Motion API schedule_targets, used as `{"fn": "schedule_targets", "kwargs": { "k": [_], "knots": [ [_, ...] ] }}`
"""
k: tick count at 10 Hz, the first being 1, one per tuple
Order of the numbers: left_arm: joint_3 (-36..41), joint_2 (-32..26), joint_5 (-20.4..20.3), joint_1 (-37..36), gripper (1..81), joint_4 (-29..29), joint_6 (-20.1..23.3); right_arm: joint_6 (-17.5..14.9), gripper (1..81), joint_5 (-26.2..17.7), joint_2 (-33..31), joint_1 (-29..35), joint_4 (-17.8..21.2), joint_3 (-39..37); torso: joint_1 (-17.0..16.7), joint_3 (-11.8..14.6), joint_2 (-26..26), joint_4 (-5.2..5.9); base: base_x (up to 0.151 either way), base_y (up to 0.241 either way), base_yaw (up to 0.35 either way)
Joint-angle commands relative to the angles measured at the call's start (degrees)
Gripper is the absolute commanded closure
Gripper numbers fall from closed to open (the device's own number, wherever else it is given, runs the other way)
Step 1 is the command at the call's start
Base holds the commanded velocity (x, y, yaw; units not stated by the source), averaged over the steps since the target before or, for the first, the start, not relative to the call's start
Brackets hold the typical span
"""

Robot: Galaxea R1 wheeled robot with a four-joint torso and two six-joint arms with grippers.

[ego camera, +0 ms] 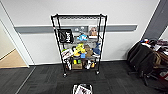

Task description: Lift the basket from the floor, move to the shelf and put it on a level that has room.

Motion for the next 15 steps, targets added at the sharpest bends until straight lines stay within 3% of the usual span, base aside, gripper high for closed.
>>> {"fn": "schedule_targets", "kwargs": {
  "k": [1, 15],
  "knots": [
    [-0.01, -0.71, 2.63, -2.85, 1.0, -0.38, 0.11, 0.28, 1.0, -2.31, -0.62, 3.51, 0.44, 0.58, 0.00, 0.00, 0.00, 0.00, 0.111, 0.000, 0.000],
    [-0.01, 0.08, 2.45, -2.33, 1.0, -0.20, 0.20, 0.28, 1.0, -1.26, -1.15, 1.58, 0.53, 0.58, 0.00, 0.00, 0.00, 0.00, 0.113, 0.000, 0.000]
  ]
}}
